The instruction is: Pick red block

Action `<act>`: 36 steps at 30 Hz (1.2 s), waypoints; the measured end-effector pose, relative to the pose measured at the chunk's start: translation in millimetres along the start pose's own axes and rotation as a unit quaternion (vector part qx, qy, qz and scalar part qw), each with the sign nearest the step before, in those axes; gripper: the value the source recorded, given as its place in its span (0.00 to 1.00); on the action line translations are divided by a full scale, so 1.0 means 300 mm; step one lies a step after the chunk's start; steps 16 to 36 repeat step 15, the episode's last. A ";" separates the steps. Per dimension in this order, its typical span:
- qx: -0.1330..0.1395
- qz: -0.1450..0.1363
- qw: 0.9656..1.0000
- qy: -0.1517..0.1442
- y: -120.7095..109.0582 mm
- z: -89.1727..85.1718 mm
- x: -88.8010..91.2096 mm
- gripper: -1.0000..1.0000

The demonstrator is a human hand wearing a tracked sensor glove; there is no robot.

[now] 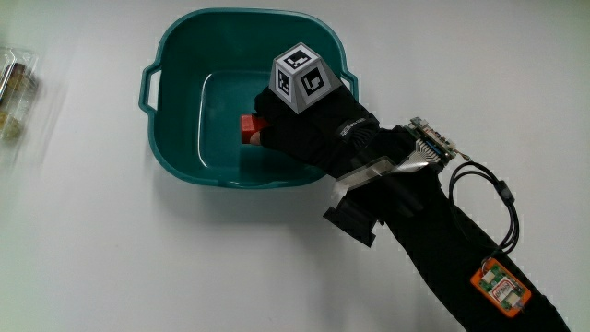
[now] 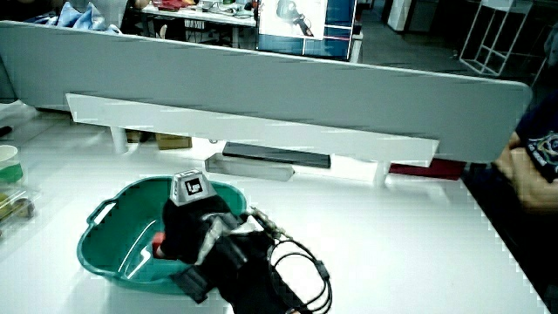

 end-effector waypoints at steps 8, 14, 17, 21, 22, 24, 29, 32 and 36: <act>0.032 0.023 0.999 -0.007 -0.075 0.060 -0.033 1.00; 0.056 0.051 0.997 -0.018 -0.145 0.106 -0.088 1.00; 0.062 0.057 0.996 -0.021 -0.160 0.114 -0.100 1.00; 0.062 0.057 0.996 -0.021 -0.160 0.114 -0.100 1.00; 0.062 0.057 0.996 -0.021 -0.160 0.114 -0.100 1.00; 0.062 0.057 0.996 -0.021 -0.160 0.114 -0.100 1.00; 0.062 0.057 0.996 -0.021 -0.160 0.114 -0.100 1.00; 0.062 0.057 0.996 -0.021 -0.160 0.114 -0.100 1.00; 0.062 0.057 0.996 -0.021 -0.160 0.114 -0.100 1.00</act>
